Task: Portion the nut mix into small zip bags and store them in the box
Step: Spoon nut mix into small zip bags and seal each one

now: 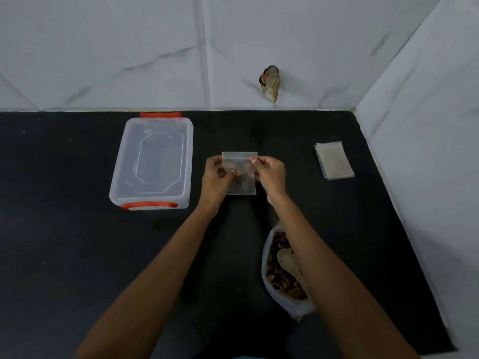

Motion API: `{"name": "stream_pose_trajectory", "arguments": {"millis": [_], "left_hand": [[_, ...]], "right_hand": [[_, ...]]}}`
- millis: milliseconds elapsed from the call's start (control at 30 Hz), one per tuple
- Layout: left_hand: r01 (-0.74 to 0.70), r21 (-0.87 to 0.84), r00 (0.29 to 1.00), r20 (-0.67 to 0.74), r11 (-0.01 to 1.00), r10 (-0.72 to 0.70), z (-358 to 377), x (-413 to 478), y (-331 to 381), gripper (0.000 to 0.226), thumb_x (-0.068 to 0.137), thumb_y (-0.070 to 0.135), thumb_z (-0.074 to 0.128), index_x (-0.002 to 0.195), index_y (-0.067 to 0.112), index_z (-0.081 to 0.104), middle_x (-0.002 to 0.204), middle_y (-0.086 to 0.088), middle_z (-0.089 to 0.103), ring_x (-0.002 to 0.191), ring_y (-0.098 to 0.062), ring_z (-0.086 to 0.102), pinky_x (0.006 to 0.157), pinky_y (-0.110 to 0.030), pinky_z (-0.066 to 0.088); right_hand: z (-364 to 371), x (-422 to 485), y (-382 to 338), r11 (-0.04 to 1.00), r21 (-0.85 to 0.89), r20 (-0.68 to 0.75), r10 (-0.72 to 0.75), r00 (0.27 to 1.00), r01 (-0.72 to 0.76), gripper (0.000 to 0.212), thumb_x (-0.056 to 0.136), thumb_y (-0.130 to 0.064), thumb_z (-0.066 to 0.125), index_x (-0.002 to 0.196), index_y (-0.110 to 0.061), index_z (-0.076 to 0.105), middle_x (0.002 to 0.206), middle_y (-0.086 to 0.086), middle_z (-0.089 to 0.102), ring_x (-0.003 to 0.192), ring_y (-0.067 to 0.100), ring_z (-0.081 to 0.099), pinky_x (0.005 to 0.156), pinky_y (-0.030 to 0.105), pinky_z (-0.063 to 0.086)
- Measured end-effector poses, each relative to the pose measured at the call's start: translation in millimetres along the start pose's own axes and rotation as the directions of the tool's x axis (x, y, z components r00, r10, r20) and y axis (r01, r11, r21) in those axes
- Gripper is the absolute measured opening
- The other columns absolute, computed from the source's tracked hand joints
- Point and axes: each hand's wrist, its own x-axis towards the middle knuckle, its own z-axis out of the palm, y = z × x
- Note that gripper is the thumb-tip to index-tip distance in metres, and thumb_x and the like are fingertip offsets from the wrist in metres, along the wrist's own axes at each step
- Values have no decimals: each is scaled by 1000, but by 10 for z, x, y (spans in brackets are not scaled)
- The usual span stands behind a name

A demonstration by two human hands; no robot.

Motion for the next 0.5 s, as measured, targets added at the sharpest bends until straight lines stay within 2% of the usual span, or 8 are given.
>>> {"name": "stream_pose_trajectory", "arguments": {"millis": [33, 133, 267, 400, 500], "left_hand": [[0, 14, 1000, -29, 1000, 0, 14, 69, -19, 36, 87, 9, 59, 116, 21, 41, 106, 9, 55, 91, -3, 59, 68, -14, 49], [13, 46, 993, -116, 999, -8, 78, 297, -67, 39, 89, 6, 55, 125, 15, 42, 108, 5, 55, 92, -4, 57, 70, -16, 48], [38, 137, 987, -157, 990, -16, 148, 509, -115, 41, 90, 7, 54, 129, 14, 43, 111, 2, 55, 95, -5, 55, 77, -18, 47], [40, 240, 977, -211, 970, 12, 212, 599, -177, 36, 90, 7, 53, 125, 12, 48, 119, -5, 58, 106, -12, 56, 95, -31, 47], [99, 430, 964, -263, 898, 19, 244, 658, -204, 39, 90, 13, 54, 129, 12, 48, 130, -8, 49, 121, -22, 47, 105, -41, 39]], "right_hand": [[29, 71, 7, 1000, -14, 24, 1, 1000, 0, 3, 87, -13, 62, 89, -12, 63, 88, 7, 67, 86, 19, 65, 77, 33, 56], [102, 261, -6, 994, -110, 88, 10, 996, -1, 21, 82, -11, 68, 102, -7, 63, 98, 9, 68, 87, 14, 64, 72, 21, 54], [184, 436, 17, 972, -232, 77, -10, 997, 28, 26, 81, -4, 67, 106, -3, 62, 100, 10, 67, 85, 11, 62, 63, 10, 49], [261, 528, 79, 942, -333, 63, -22, 998, 42, 20, 83, -8, 62, 103, -9, 63, 99, 8, 67, 88, 15, 64, 67, 18, 49], [319, 551, 117, 911, -410, 39, -37, 999, 50, 21, 83, -16, 62, 104, -12, 62, 101, 4, 65, 91, 16, 63, 75, 29, 53]]}}
